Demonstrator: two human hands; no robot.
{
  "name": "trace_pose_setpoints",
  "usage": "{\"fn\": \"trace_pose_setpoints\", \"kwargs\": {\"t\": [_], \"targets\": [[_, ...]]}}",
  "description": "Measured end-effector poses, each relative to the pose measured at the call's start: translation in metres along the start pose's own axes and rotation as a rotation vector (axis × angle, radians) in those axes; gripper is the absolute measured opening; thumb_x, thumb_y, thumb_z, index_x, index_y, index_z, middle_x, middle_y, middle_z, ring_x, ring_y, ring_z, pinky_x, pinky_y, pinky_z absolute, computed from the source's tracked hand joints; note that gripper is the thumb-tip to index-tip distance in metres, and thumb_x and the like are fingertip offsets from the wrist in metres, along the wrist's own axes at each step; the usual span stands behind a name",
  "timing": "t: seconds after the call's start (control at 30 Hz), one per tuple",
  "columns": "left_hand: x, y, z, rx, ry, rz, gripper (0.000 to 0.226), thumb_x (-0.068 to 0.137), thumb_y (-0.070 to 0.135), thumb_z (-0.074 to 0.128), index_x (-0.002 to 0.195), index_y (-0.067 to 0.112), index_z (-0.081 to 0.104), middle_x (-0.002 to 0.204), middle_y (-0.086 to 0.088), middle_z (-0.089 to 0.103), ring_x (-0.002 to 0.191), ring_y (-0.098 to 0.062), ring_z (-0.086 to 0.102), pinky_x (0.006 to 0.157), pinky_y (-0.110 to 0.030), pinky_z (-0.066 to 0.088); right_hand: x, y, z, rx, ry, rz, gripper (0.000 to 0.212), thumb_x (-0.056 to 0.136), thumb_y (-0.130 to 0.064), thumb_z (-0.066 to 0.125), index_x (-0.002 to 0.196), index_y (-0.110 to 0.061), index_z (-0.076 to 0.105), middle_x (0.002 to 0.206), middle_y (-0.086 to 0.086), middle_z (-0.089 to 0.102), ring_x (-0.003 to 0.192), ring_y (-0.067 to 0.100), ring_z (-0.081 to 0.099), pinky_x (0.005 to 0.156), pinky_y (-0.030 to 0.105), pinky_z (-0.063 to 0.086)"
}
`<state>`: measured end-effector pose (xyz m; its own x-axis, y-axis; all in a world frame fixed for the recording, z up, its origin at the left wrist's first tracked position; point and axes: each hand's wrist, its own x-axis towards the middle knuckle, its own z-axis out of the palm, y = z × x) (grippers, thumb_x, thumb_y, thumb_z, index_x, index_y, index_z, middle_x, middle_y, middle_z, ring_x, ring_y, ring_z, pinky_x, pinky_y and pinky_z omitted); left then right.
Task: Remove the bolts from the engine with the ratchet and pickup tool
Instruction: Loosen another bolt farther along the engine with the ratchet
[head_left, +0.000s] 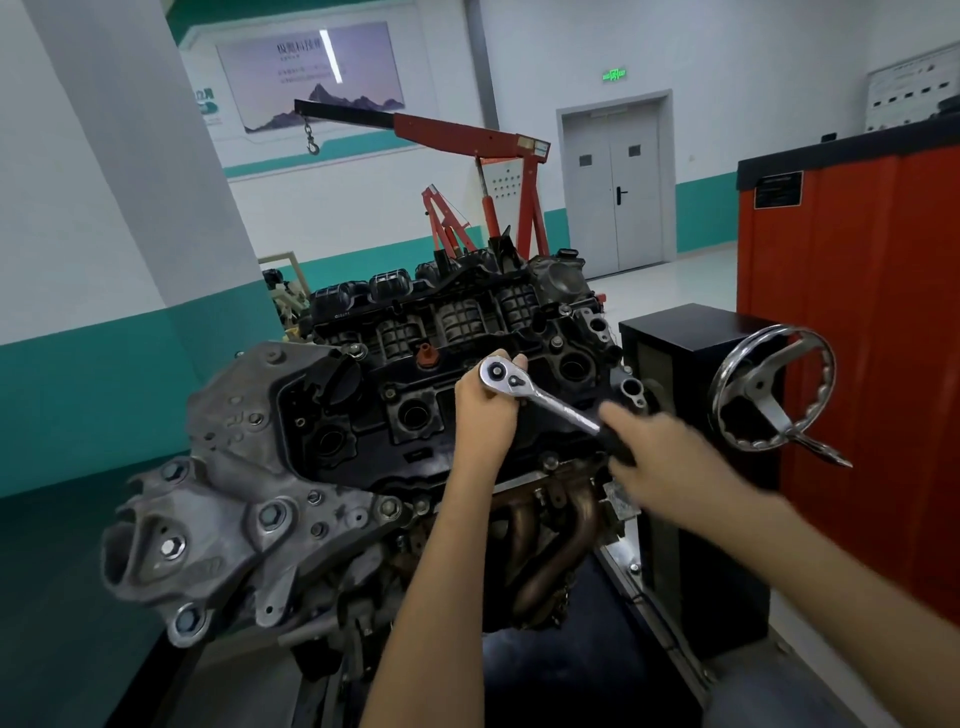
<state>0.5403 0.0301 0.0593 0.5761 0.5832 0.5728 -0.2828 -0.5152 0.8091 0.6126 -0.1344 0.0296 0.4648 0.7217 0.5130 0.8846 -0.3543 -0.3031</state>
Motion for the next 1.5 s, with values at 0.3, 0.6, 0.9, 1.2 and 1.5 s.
{"fn": "trace_pose_setpoints", "kwargs": {"t": [0.3, 0.6, 0.9, 1.2, 1.5], "targets": [[0.004, 0.001, 0.004, -0.013, 0.051, -0.067, 0.052, 0.096, 0.012, 0.057, 0.058, 0.027, 0.026, 0.055, 0.011, 0.022, 0.058, -0.009, 0.020, 0.059, -0.026, 0.022, -0.025, -0.067, 0.070, 0.634, 0.036, 0.211, 0.026, 0.080, -0.004, 0.056, 0.097, -0.022, 0.047, 0.070, 0.002, 0.050, 0.053, 0.007, 0.050, 0.048, 0.012, 0.037], [0.009, 0.002, 0.001, 0.029, -0.053, 0.023, 0.059, 0.089, -0.006, 0.049, 0.045, 0.033, 0.045, 0.050, 0.013, 0.041, 0.065, -0.009, 0.040, 0.067, -0.029, 0.033, 0.042, 0.023, -0.053, -0.287, -0.121, -0.186, 0.018, 0.088, -0.018, 0.056, 0.096, -0.028, 0.044, 0.064, -0.014, 0.040, 0.065, 0.015, 0.056, 0.053, 0.022, 0.031], [0.000, 0.001, 0.015, -0.045, 0.123, -0.004, 0.050, 0.097, 0.007, 0.055, 0.059, 0.021, 0.025, 0.050, 0.012, 0.023, 0.052, -0.004, 0.020, 0.052, -0.018, 0.022, -0.032, -0.065, 0.065, 0.680, 0.107, 0.230, 0.030, 0.080, -0.003, 0.059, 0.084, -0.028, 0.043, 0.061, -0.001, 0.048, 0.053, 0.001, 0.054, 0.042, 0.011, 0.037], [0.006, -0.001, 0.004, 0.076, -0.032, 0.045, 0.055, 0.094, 0.011, 0.057, 0.048, 0.035, 0.043, 0.048, 0.015, 0.038, 0.053, -0.002, 0.031, 0.058, -0.025, 0.029, -0.008, 0.001, -0.004, 0.399, -0.200, -0.023, 0.040, 0.079, 0.003, 0.059, 0.086, -0.034, 0.047, 0.063, -0.005, 0.052, 0.047, -0.001, 0.050, 0.048, 0.016, 0.039], [-0.001, -0.006, 0.000, -0.057, 0.043, 0.008, 0.044, 0.097, 0.013, 0.055, 0.060, 0.020, 0.032, 0.054, 0.014, 0.033, 0.058, -0.006, 0.031, 0.060, -0.025, 0.029, 0.005, 0.000, -0.009, 0.093, -0.065, -0.016, 0.026, 0.082, -0.012, 0.060, 0.085, -0.030, 0.042, 0.063, -0.006, 0.049, 0.052, 0.008, 0.050, 0.050, 0.026, 0.041]]}}
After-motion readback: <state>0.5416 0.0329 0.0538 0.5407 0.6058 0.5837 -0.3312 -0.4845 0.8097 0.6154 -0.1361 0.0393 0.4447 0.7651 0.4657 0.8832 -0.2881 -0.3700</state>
